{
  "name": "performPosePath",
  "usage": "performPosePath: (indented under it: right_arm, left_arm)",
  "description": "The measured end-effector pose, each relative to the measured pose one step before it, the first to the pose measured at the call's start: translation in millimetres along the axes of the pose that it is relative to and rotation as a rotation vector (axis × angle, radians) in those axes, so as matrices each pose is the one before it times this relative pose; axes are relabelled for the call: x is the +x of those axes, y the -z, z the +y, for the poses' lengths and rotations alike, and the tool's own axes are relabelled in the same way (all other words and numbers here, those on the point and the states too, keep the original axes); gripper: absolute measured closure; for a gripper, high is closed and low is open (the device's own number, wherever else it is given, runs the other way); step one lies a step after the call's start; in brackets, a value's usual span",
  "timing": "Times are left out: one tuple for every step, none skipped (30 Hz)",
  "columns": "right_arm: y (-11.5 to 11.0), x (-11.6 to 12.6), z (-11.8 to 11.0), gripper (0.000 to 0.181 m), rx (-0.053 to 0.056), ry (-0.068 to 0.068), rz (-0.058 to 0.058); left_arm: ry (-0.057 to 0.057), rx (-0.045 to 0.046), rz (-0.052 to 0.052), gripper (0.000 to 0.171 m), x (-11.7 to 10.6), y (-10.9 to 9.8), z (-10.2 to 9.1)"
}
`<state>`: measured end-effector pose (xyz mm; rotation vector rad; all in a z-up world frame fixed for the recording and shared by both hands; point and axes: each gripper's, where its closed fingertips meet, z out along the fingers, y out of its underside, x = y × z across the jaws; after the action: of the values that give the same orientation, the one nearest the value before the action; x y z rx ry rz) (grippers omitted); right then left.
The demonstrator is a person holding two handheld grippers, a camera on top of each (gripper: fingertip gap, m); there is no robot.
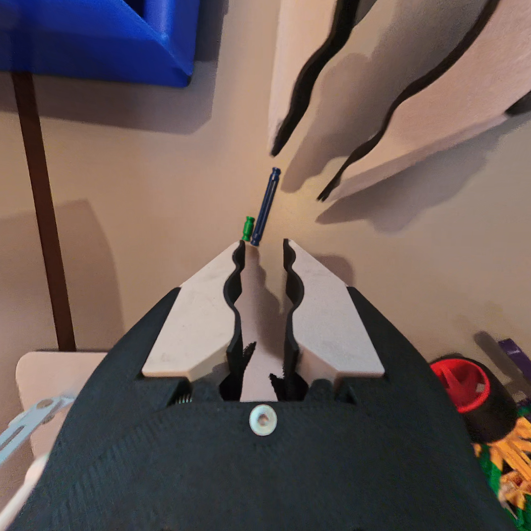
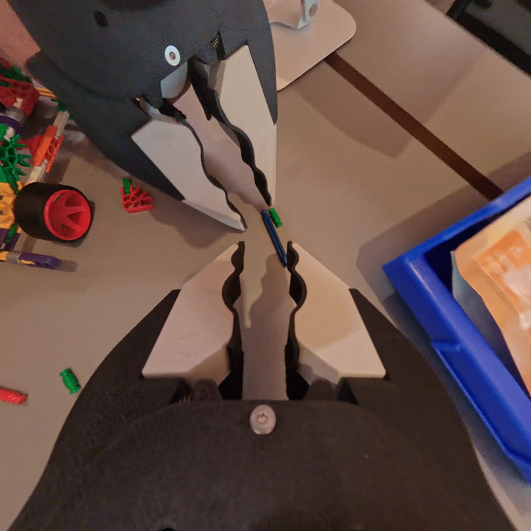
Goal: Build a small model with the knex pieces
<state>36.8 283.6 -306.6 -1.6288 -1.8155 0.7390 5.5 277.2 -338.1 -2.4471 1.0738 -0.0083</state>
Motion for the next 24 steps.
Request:
performPosePath:
  right_arm:
    - [-7.28,1.79,1.58,0.155,-0.0192,0.0031,-0.0204]
    - [-6.77,2.38,2.53,0.157,-0.0226,0.0068,-0.0095]
    - [-5.96,1.7,2.82,0.158,-0.0212,0.0088,-0.0079]
    - [-5.54,0.46,3.0,0.16,-0.02,0.0056,-0.0136]
    - [-4.87,0.33,2.66,0.163,-0.0147,0.0022,-0.0117]
    - [-4.33,-0.7,3.04,0.17,-0.0156,-0.0015,-0.0157]
    - [-3.26,-2.14,2.71,0.178,-0.0121,-0.0025,-0.0223]
    - [-1.18,-0.91,1.1,0.179,-0.0005,-0.0053,-0.0082]
    - [0.45,-0.78,0.7,0.18,0.0055,-0.0034,-0.0012]
    - [1.44,-2.31,1.51,0.179,0.0009,0.0008,-0.0077]
    - [2.05,-2.75,2.6,0.18,-0.0023,0.0029,-0.0052]
    - [2.56,-3.14,3.3,0.179,-0.0033,0.0014,-0.0032]
    - [3.06,-4.21,3.79,0.18,-0.0065,0.0015,-0.0076]
    - [3.28,-4.01,4.15,0.18,-0.0068,0.0058,-0.004]
    - [2.98,-3.63,3.93,0.181,-0.0027,0.0042,0.0001]
    - [2.88,-4.31,3.69,0.181,-0.001,-0.0024,-0.0057]
    - [3.15,-4.5,3.99,0.18,-0.0025,-0.0024,-0.006]
    - [2.88,-3.27,3.81,0.18,-0.0012,-0.0017,0.0024]
    - [2.51,-2.85,3.31,0.18,0.0019,-0.0067,0.0025]
    - [2.33,-3.44,2.92,0.18,0.0021,-0.0079,-0.0012]
    - [1.86,-3.11,2.55,0.18,0.002,-0.0031,0.0028]
    - [1.52,-2.45,2.03,0.18,0.0033,-0.0032,0.0047]
    - [1.27,-2.52,1.63,0.18,0.0039,-0.0069,0.0011]
    - [1.01,-2.09,1.44,0.18,0.0038,-0.0063,0.0005]
  left_arm:
    - [0.0024,0.00229,0.0165,0.149,0.77,-3.62,-0.8]
    - [0.0005,0.0065,-0.0026,0.149,-2.1,-2.17,-1.03]
    - [0.0038,0.00712,-0.0027,0.148,-2.37,-1.19,-0.89]
    - [0.0105,0.00845,0.0148,0.148,0.18,-0.65,-1.08]
    - [0.0086,0.00922,0.0078,0.147,-0.48,-0.28,-1.01]
    - [0.0,0.00644,0.0048,0.147,-0.36,0.5,-0.52]
    - [0.0014,0.00802,0.0135,0.146,1.2,0.84,-0.65]
    - [0.0014,0.00762,0.008,0.146,0.27,0.7,-0.44]
    - [-0.0029,0.00092,-0.0009,0.147,-1.31,1.1,0.78]
    - [0.0025,0.00537,-0.0028,0.147,-2.32,1.38,0.25]
    - [0.0112,0.01883,0.0067,0.15,-1.61,1.95,-1.59]
    - [0.0185,0.01704,0.0042,0.154,-2.52,1.43,-1.39]
    - [0.0143,0.0065,0.0047,0.154,-2.22,0.18,-0.56]
    - [0.0011,0.00241,0.0027,0.154,-1.35,-0.71,-0.57]
    - [-0.0095,-0.00057,-0.0083,0.154,-1.95,-1.26,-0.71]
    - [-0.011,-0.00253,-0.0001,0.154,-0.4,-2.12,-0.98]
    - [-0.0038,-0.00596,-0.0007,0.152,-0.52,-2.54,-0.94]
    - [-0.0021,-0.00476,-0.0128,0.148,-2.63,-2.43,-1.32]
    - [0.0009,0.00093,-0.0102,0.146,-2.18,-2.67,-2.22]
    - [0.0085,-0.00143,0.009,0.144,0.42,-3.08,-1.91]
    - [0.0166,-0.0154,-0.0069,0.138,-2.39,-3.12,0.28]
    - [0.0131,-0.00201,-0.0053,0.138,-1.71,-2.22,-1.24]
    - [0.0169,0.00368,0.0001,0.139,-0.82,-1.93,-1.42]
    - [0.0159,0.0,0.0105,0.139,1.13,-2.16,-0.7]
